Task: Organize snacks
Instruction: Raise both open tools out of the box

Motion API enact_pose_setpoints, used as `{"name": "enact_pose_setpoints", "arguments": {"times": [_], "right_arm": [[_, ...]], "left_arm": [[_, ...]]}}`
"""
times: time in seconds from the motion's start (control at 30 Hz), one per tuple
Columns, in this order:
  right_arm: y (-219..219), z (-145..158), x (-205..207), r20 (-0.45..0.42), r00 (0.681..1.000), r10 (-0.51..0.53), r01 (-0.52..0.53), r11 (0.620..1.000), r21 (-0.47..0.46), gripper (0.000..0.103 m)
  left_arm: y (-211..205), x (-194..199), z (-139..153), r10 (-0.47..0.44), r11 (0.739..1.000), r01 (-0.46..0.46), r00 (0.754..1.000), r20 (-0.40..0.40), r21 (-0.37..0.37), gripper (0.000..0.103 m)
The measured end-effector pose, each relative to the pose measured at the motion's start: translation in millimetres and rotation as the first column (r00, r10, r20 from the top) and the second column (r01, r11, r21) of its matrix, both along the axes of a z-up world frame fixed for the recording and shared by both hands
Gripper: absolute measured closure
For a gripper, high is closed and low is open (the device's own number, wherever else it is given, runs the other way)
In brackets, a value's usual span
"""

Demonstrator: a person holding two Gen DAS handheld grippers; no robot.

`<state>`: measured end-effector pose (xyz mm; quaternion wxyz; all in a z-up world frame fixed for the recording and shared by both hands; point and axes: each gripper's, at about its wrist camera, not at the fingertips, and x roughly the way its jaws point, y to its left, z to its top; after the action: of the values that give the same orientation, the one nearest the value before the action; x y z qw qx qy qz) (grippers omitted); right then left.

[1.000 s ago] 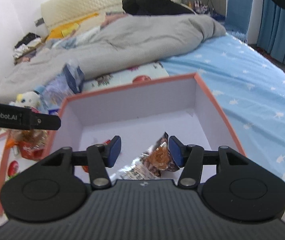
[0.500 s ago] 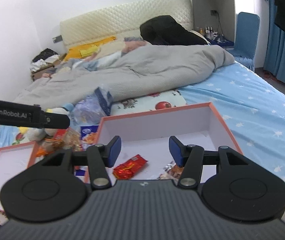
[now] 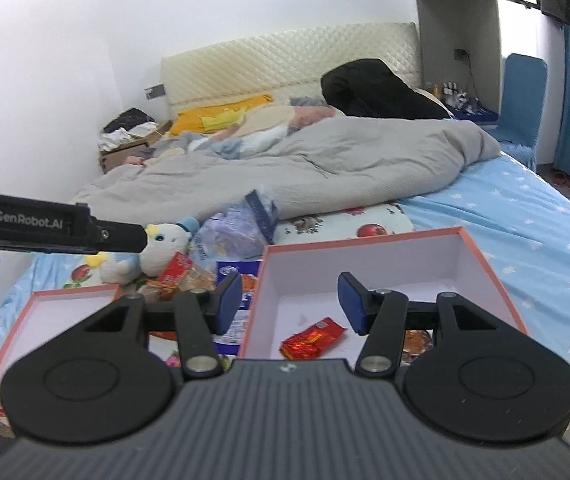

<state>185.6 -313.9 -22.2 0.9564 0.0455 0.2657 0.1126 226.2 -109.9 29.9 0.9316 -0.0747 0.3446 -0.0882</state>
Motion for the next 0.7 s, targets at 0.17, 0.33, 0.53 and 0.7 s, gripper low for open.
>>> {"name": "enact_pose_setpoints", "arguments": {"times": [0.17, 0.33, 0.53, 0.7], "right_arm": [[9.8, 0.0, -13.5, 0.015, 1.0, 0.027, -0.027, 1.0, 0.014, 0.047], [24.8, 0.0, -27.1, 0.031, 0.997, 0.07, -0.07, 0.998, 0.004, 0.047], [38.3, -2.3, -42.9, 0.039, 0.993, 0.113, -0.113, 0.994, 0.006, 0.047], [48.4, -7.6, -55.8, 0.037, 0.992, 0.12, -0.121, 0.993, 0.001, 0.047]], "left_arm": [[19.0, -21.1, 3.9, 0.037, 0.999, -0.037, 0.999, 0.015, -0.002, 0.035], [30.8, -44.0, 2.5, 0.065, 0.998, -0.066, 0.998, 0.025, 0.011, 0.035], [49.4, -65.5, 2.3, 0.101, 0.994, -0.102, 0.994, 0.04, 0.024, 0.035], [57.7, -85.2, 0.1, 0.117, 0.991, -0.12, 0.991, 0.06, 0.061, 0.035]]}}
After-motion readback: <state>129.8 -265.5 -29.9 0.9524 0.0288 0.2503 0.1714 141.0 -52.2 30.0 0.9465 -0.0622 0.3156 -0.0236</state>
